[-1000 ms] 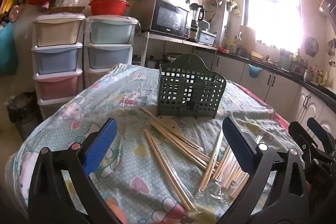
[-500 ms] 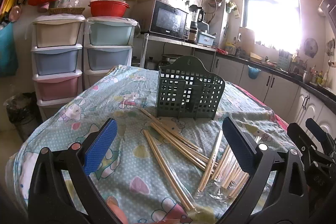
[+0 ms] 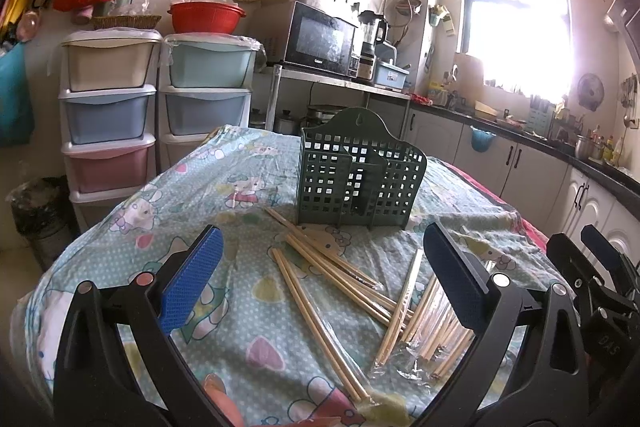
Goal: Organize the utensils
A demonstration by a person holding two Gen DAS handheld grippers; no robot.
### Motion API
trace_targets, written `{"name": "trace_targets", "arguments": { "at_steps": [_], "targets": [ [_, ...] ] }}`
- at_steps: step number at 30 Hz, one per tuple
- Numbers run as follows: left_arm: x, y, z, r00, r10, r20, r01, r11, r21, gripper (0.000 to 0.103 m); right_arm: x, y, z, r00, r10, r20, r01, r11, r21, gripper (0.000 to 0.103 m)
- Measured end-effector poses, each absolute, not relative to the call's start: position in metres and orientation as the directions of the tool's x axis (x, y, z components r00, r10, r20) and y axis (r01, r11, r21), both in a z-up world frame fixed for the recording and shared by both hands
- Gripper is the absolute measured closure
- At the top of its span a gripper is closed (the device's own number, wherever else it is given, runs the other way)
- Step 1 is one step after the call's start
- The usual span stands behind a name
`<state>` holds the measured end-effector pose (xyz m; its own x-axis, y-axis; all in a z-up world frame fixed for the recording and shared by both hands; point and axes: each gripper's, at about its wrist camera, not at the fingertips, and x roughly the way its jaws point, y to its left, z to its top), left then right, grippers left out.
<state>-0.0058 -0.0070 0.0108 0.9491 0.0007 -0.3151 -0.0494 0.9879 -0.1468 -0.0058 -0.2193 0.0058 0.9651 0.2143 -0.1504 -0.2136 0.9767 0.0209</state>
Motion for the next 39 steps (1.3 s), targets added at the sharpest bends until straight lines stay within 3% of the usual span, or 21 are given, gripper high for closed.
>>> {"name": "trace_targets", "arguments": {
  "at_steps": [27, 39],
  "targets": [
    [-0.005, -0.007, 0.020, 0.950, -0.003, -0.313, -0.048, 0.987, -0.155, 0.010, -0.011, -0.215, 0.013, 0.963, 0.224, -0.152, -0.222, 0.974, 0.030, 0.006],
    [0.005, 0.017, 0.013, 0.942, 0.016, -0.336, -0.087, 0.976, -0.199, 0.010, 0.008, -0.204, 0.015, 0.917, 0.319, -0.239, -0.325, 0.946, 0.014, 0.006]
  ]
}}
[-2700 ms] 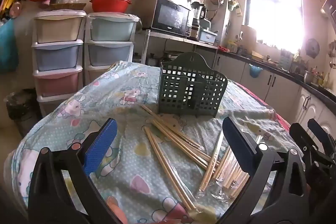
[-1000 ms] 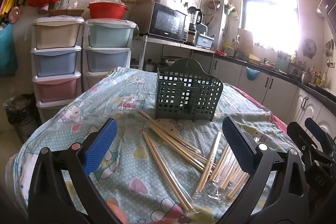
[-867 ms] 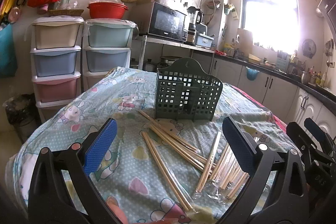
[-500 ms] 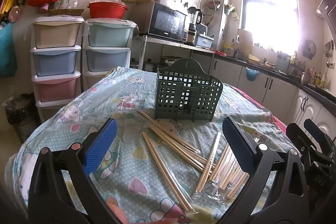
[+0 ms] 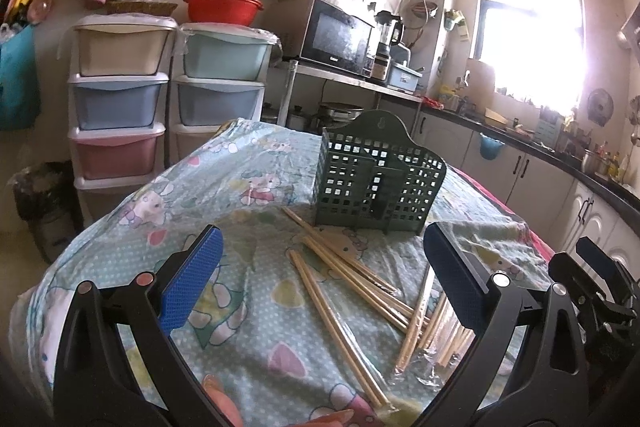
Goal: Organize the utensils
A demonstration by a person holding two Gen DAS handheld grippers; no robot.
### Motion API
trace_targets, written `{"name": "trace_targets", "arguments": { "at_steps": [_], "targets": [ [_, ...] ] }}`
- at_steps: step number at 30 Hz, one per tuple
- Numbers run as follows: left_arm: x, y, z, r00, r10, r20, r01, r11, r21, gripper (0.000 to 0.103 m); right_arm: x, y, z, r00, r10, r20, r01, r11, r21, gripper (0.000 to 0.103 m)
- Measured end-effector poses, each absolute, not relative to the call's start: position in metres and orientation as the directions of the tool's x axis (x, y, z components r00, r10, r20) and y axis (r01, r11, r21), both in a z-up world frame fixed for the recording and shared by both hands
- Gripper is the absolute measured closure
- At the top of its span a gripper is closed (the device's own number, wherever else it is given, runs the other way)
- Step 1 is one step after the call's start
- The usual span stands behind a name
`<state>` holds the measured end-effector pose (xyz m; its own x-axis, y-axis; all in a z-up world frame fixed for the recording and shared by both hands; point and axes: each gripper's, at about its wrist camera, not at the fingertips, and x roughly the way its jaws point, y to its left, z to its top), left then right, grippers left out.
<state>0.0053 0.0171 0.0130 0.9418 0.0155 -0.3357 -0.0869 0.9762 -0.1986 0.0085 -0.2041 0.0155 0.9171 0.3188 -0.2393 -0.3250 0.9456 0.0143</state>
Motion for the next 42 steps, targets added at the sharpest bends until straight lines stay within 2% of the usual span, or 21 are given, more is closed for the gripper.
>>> {"name": "trace_targets", "arguments": {
  "at_steps": [17, 24, 32, 38, 41, 42],
  "targets": [
    [0.042, 0.042, 0.019, 0.905, -0.023, -0.425, -0.078, 0.973, -0.218, 0.010, 0.059, -0.197, 0.033, 0.822, 0.423, -0.381, -0.422, 0.902, 0.090, 0.006],
    [0.070, 0.048, 0.027, 0.888, -0.081, -0.454, -0.045, 0.964, -0.261, 0.010, 0.083, -0.198, 0.038, 0.795, 0.437, -0.421, -0.433, 0.895, 0.109, 0.006],
    [0.103, 0.051, 0.045, 0.879, -0.033, -0.475, -0.087, 0.970, -0.229, 0.011, 0.112, -0.206, 0.045, 0.794, 0.412, -0.447, -0.393, 0.909, 0.139, 0.006],
    [0.133, 0.055, 0.048, 0.860, -0.040, -0.508, -0.075, 0.976, -0.204, 0.011, 0.146, -0.210, 0.040, 0.754, 0.408, -0.515, -0.364, 0.912, 0.191, 0.007],
    [0.151, 0.059, 0.040, 0.836, -0.042, -0.547, -0.079, 0.977, -0.196, 0.011, 0.162, -0.208, 0.029, 0.715, 0.413, -0.564, -0.360, 0.909, 0.209, 0.013],
    [0.158, 0.061, 0.036, 0.822, -0.040, -0.569, -0.085, 0.978, -0.191, 0.011, 0.168, -0.207, 0.025, 0.699, 0.413, -0.584, -0.358, 0.909, 0.214, 0.021]
  ]
}}
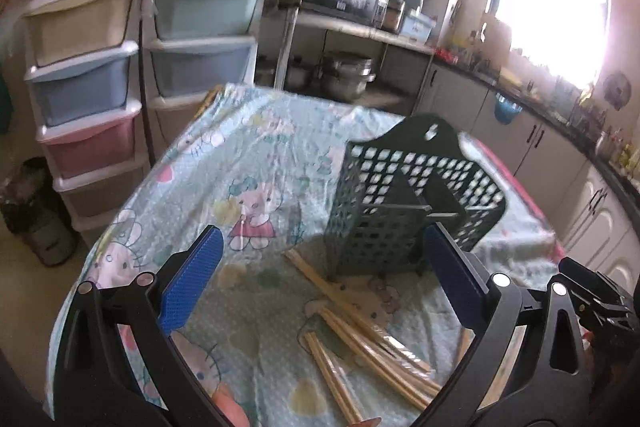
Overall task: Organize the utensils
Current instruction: 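Lower the left tool and close it on a chopstick while the right tool grasps another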
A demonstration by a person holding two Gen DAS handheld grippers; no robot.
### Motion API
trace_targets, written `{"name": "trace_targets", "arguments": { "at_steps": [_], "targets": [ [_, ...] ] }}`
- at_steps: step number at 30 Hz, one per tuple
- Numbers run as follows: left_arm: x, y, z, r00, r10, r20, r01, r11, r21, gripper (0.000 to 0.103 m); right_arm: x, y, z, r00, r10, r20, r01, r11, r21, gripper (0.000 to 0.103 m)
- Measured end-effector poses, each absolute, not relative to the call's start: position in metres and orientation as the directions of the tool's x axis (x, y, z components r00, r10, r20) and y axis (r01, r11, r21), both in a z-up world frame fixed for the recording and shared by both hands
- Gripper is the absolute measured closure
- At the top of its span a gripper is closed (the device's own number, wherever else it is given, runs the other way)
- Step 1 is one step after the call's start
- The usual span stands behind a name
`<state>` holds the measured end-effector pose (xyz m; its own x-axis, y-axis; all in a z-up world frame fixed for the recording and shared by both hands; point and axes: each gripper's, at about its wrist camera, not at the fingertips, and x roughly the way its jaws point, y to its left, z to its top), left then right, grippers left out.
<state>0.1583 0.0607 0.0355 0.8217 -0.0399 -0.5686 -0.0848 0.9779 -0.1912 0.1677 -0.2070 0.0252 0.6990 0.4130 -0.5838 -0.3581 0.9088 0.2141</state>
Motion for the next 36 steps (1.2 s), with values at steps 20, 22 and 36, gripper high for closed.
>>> {"name": "trace_targets", "arguments": {
  "at_steps": [20, 22, 36],
  "targets": [
    [0.209, 0.089, -0.051, 0.597, -0.295, -0.746, -0.079, 0.904, -0.420, 0.064, 0.216, -0.189, -0.054, 0.443, 0.403, -0.801, -0.319, 0.906, 0.279, 0.068],
    [0.213, 0.091, -0.057, 0.587, -0.316, -0.745, -0.088, 0.890, -0.447, 0.071, 0.216, -0.188, -0.054, 0.443, 0.403, -0.801, -0.319, 0.906, 0.279, 0.069],
    [0.232, 0.111, -0.071, 0.606, -0.350, -0.715, -0.179, 0.816, -0.550, 0.075, 0.222, -0.192, -0.055, 0.443, 0.407, -0.799, -0.313, 0.905, 0.287, 0.081]
  ]
}}
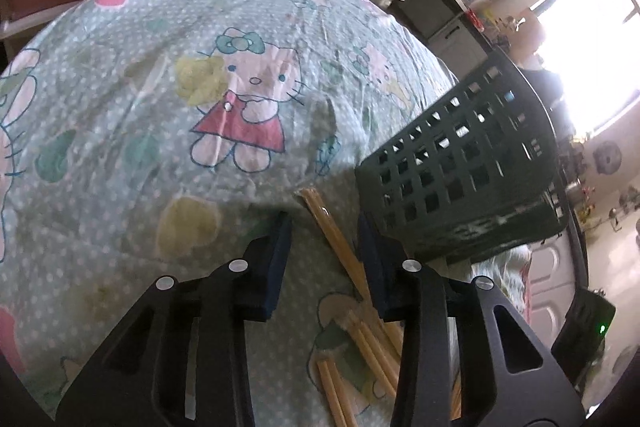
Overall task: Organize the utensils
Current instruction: 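Lower the left tool and close it on a chopstick while the right tool grasps another, then lift the held chopsticks upright with both tools and carry them over the green caddy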
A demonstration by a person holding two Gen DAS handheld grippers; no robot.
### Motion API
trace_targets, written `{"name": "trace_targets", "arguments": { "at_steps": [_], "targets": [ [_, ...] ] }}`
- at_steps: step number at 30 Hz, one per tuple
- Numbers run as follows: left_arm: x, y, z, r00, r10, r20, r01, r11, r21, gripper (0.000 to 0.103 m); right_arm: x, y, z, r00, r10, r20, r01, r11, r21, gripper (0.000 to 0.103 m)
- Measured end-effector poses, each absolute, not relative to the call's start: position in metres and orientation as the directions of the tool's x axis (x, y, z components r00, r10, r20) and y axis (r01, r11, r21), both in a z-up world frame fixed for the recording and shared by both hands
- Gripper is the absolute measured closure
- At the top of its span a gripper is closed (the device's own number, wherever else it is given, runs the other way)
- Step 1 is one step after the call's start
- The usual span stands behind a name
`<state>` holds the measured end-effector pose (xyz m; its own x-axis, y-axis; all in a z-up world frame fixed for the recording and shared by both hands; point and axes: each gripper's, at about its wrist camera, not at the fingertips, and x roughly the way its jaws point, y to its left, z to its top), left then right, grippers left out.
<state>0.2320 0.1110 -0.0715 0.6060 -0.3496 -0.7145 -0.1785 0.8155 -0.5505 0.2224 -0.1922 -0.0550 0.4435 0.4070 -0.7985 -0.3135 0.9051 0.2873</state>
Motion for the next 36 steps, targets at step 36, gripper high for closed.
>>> {"name": "trace_targets", "arguments": {
  "at_steps": [36],
  "targets": [
    [0.167, 0.082, 0.071, 0.823, -0.339, -0.456, 0.118, 0.887, -0.447, 0.103, 0.161, -0.182, 0.066, 0.578, 0.649, -0.494, -0.574, 0.754, 0.319, 0.098]
  ]
}}
